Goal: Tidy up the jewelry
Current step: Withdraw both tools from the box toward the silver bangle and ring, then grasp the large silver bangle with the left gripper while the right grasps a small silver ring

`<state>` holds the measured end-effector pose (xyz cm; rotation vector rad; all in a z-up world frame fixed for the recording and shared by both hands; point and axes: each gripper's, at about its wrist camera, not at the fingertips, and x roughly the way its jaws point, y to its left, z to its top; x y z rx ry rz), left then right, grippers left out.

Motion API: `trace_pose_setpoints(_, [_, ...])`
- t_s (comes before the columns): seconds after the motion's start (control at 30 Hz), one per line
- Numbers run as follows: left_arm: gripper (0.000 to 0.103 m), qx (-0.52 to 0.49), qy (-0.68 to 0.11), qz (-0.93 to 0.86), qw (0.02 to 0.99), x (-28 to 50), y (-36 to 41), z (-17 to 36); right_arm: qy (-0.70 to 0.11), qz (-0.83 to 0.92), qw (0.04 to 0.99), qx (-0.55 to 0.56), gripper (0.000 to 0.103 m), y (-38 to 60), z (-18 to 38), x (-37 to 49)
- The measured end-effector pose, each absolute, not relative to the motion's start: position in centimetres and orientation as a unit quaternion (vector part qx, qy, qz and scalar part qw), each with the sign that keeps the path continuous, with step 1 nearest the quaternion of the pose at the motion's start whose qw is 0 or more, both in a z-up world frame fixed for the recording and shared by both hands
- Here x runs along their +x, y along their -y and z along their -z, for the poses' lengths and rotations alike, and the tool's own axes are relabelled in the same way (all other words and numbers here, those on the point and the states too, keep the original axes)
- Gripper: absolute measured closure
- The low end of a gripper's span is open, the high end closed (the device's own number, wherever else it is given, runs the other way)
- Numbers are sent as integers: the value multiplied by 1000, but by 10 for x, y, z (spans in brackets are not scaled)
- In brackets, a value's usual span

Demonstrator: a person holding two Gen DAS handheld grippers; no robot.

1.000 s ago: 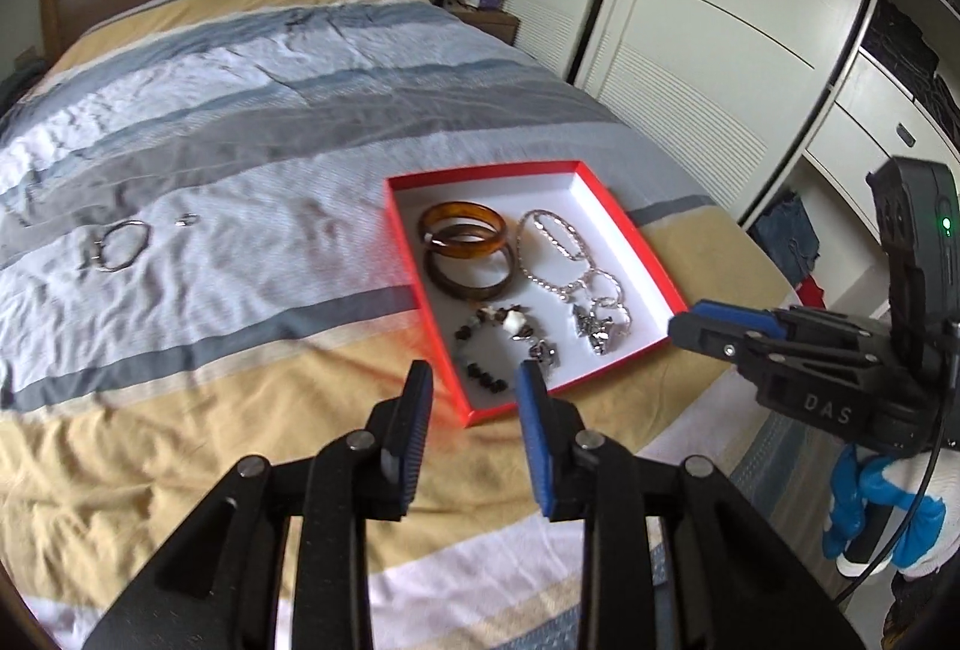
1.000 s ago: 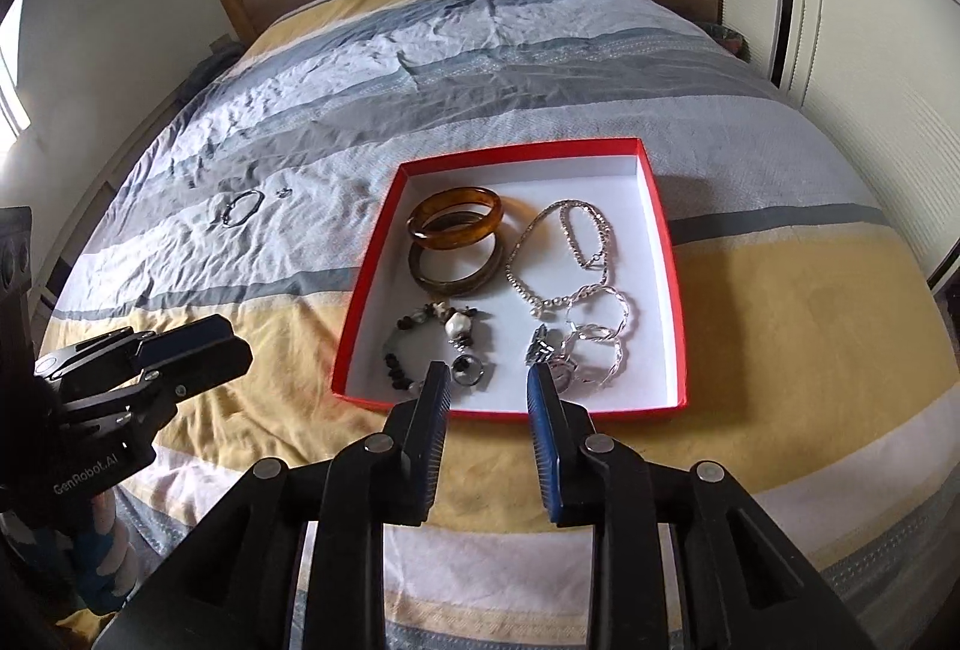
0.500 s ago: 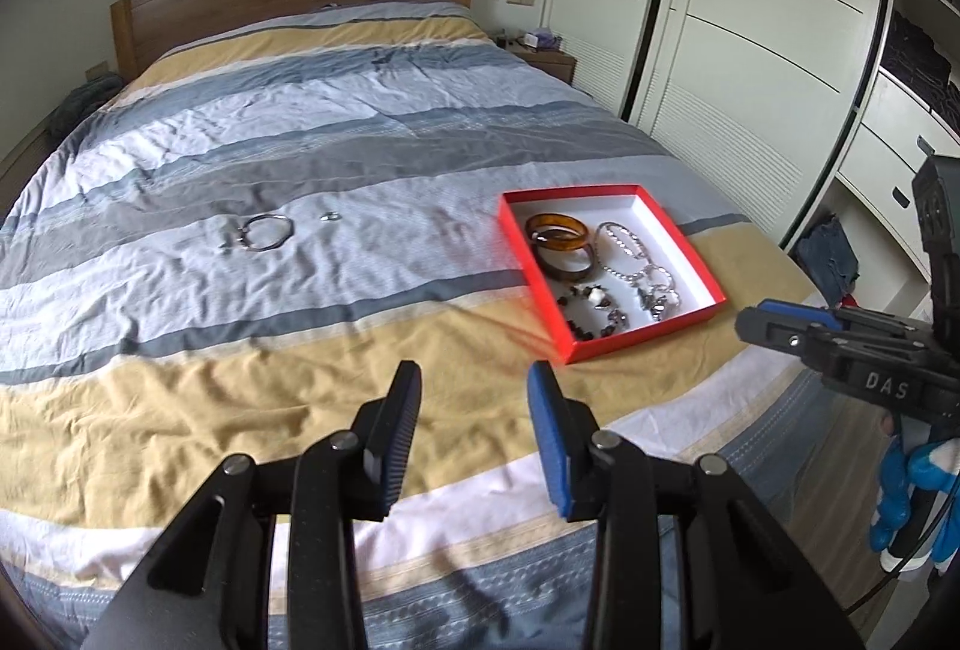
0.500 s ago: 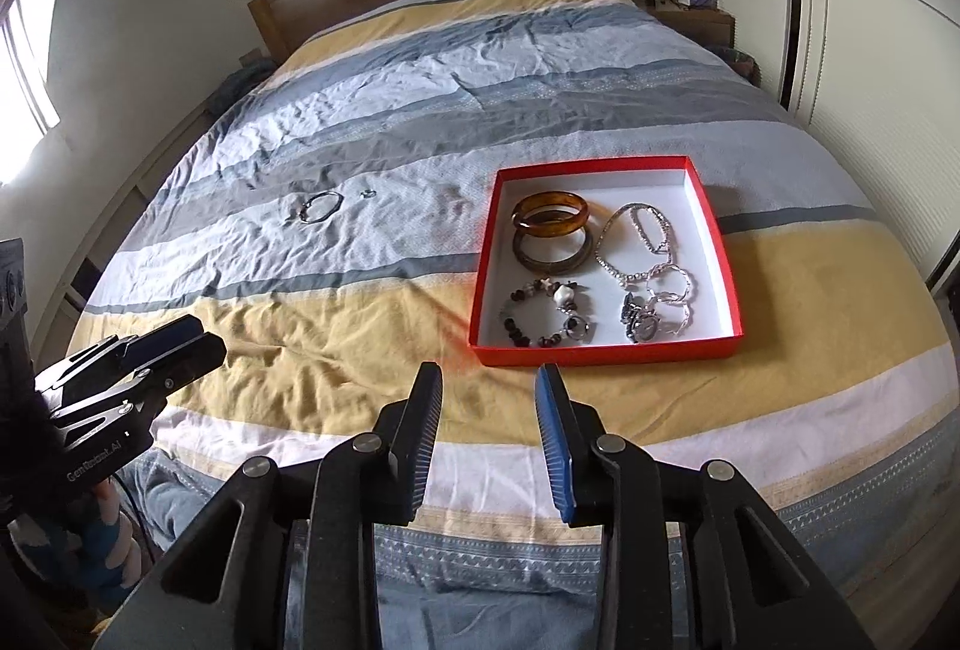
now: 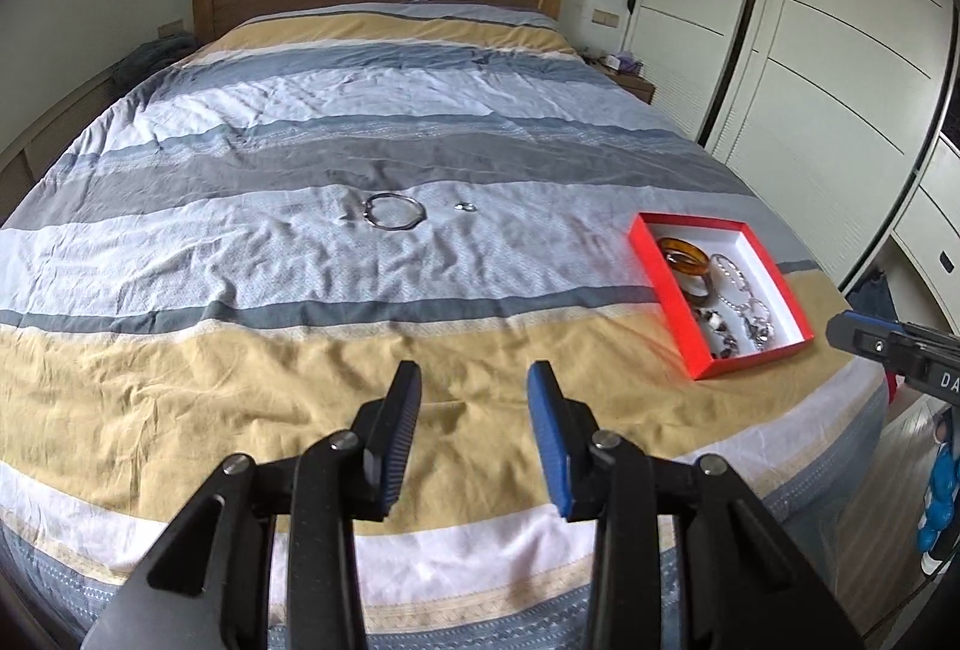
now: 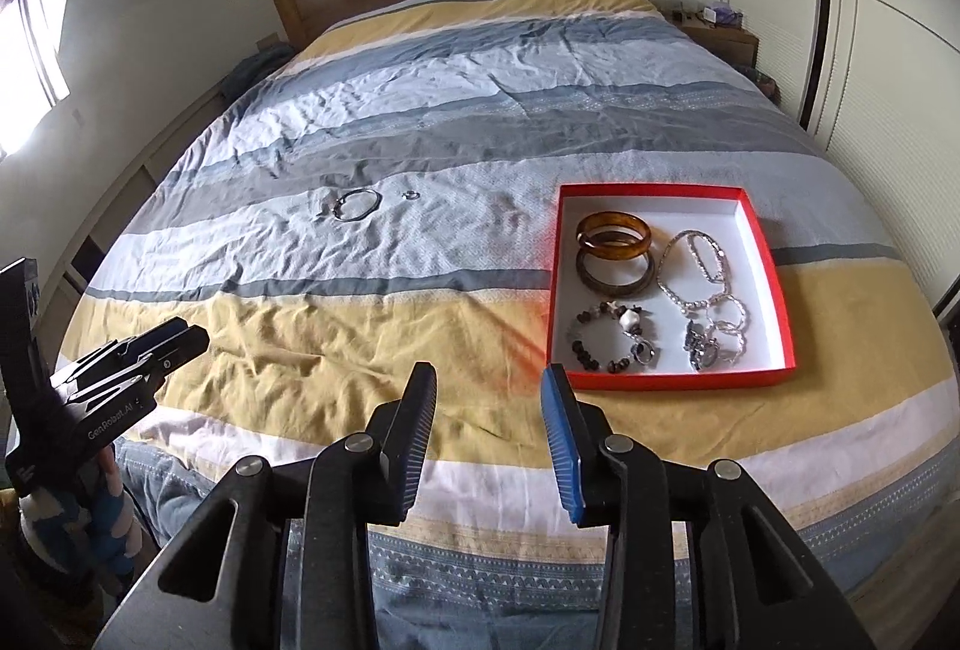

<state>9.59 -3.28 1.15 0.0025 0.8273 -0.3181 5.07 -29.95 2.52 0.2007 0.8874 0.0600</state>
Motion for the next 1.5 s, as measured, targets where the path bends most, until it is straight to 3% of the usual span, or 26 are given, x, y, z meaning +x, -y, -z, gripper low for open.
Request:
trace_pose_setpoints(0.33, [68,-39,-422,112,899,195,-5,27,-444,-75,889,88,66,267,10,146])
trace_pose_setpoints(0.77, [68,-83,-450,101,884,335,2,88,-446,-128,881,88,63,235,82,303])
trace_pose_setpoints(0.97, [68,-63,-463,84,880,368,11,117,-444,-145,881,71,57,217,107,347])
trace_pose_setpoints(1.27, [68,-43,-460,81,883,389,20,135,-442,-145,883,65,57,201,130,393])
trace_pose_setpoints(1.4, [71,-20,-458,78,885,391,28,138,-449,-148,879,58,62,192,138,407])
trace_pose_setpoints(1.5, [83,-13,-455,82,887,391,30,139,-455,-148,877,43,69,186,145,408])
